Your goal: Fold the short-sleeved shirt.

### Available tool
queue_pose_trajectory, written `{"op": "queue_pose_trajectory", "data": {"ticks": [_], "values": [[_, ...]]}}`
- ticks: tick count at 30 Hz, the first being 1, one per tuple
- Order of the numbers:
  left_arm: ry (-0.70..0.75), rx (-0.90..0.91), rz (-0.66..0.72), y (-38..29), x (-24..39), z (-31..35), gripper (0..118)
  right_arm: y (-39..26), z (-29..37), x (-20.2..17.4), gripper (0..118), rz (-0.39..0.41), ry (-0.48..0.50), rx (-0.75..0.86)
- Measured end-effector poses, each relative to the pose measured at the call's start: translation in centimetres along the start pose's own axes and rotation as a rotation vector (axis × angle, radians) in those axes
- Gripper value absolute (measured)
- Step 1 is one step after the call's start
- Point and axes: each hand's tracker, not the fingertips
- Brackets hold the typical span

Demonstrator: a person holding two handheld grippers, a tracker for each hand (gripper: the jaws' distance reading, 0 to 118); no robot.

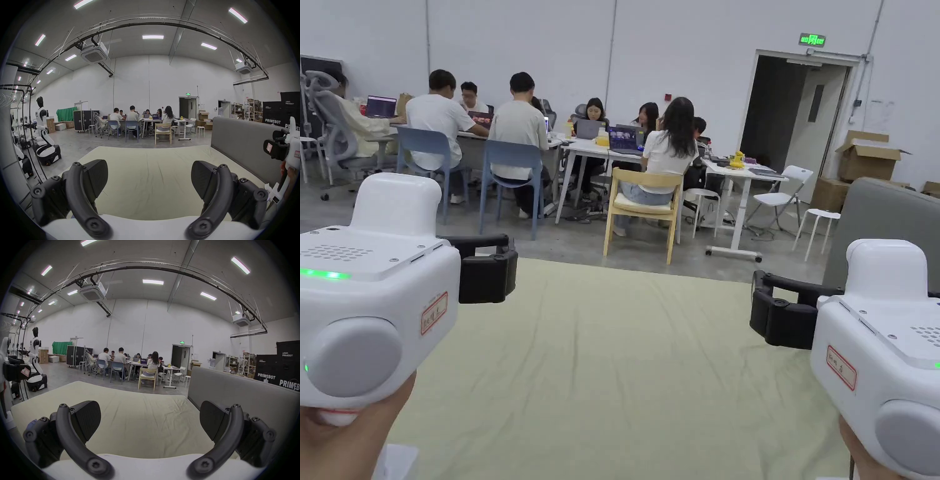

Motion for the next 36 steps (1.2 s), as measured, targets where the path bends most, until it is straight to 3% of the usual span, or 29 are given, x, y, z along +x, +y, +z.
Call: {"op": "queue_pose_trajectory", "data": {"ticks": [5, 10, 13, 15, 25, 30, 32, 35, 36], "values": [[0.0, 0.001, -0.004, 0.1, 0.0, 0.0, 110, 0.1, 0.2, 0.4, 118, -0.056, -0.007, -0.004], [-0.001, 0.005, -0.007, 0.3, 0.0, 0.0, 110, 0.6, 0.4, 1.2, 118, -0.126, 0.076, -0.014], [-0.003, 0.006, 0.001, 0.3, -0.1, -0.1, 110, 1.0, 0.1, 0.6, 118, -0.118, -0.018, -0.074], [-0.008, 0.0, 0.008, 0.4, 0.0, -0.1, 110, 1.1, 0.1, 0.4, 118, -0.124, -0.011, -0.074], [-0.031, -0.03, -0.018, -0.1, 0.9, -0.5, 110, 0.8, 0.1, 0.6, 118, -0.271, 0.019, -0.105], [-0.037, -0.031, -0.01, 0.0, 1.1, -0.6, 110, 0.7, -0.1, 1.7, 118, -0.412, 0.091, -0.078], [-0.036, -0.031, -0.013, 0.0, 1.2, -0.7, 110, 0.8, 0.1, 1.7, 118, -0.349, 0.111, -0.059], [-0.029, -0.02, -0.026, 0.0, 1.2, -0.6, 110, 1.0, 0.4, 0.3, 118, -0.143, 0.032, -0.017], [-0.027, -0.021, -0.029, -0.1, 1.1, -0.6, 110, 1.0, 0.5, -0.1, 118, -0.109, 0.004, -0.011]]}}
